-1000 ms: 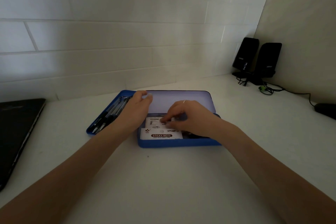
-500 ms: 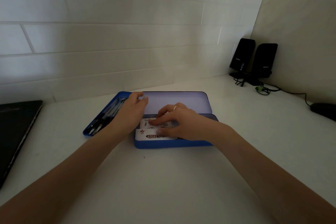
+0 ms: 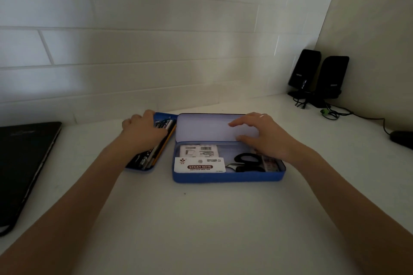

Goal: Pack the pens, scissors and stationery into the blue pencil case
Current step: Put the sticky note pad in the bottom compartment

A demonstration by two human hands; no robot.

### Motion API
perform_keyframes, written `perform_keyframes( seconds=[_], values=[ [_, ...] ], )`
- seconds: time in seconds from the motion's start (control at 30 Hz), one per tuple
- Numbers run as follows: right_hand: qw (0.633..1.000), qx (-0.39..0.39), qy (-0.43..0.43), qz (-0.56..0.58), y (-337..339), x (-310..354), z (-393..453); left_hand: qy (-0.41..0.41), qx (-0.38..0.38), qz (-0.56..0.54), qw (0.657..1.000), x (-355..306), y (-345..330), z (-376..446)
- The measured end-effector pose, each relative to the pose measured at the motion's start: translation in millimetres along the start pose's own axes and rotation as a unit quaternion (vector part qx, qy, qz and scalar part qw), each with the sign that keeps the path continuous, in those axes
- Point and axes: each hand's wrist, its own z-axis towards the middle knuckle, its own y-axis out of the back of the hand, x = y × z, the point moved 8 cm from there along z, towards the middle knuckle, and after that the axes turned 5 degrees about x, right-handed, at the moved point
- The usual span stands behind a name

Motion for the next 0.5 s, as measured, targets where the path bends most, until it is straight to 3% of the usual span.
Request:
perform_keyframes(
  seconds=[0.1,0.2,0.5],
  values=[
    [0.998,0.043,-0.001,0.041,1.5,-7.7,-3.2,0.019,0.048,0.032,0.998,5.6,-9.4,-0.9],
    [0.997,0.060,0.003,0.058,-3.6,-13.1,-4.3,0.015,0.043,0.037,0.998,8.4,-15.3,2.4],
    [0.992,-0.059,-0.060,0.098,4.3,-43.8,-7.1,0.015,0.044,0.039,0.998,15.0,-17.0,7.9]
  ],
)
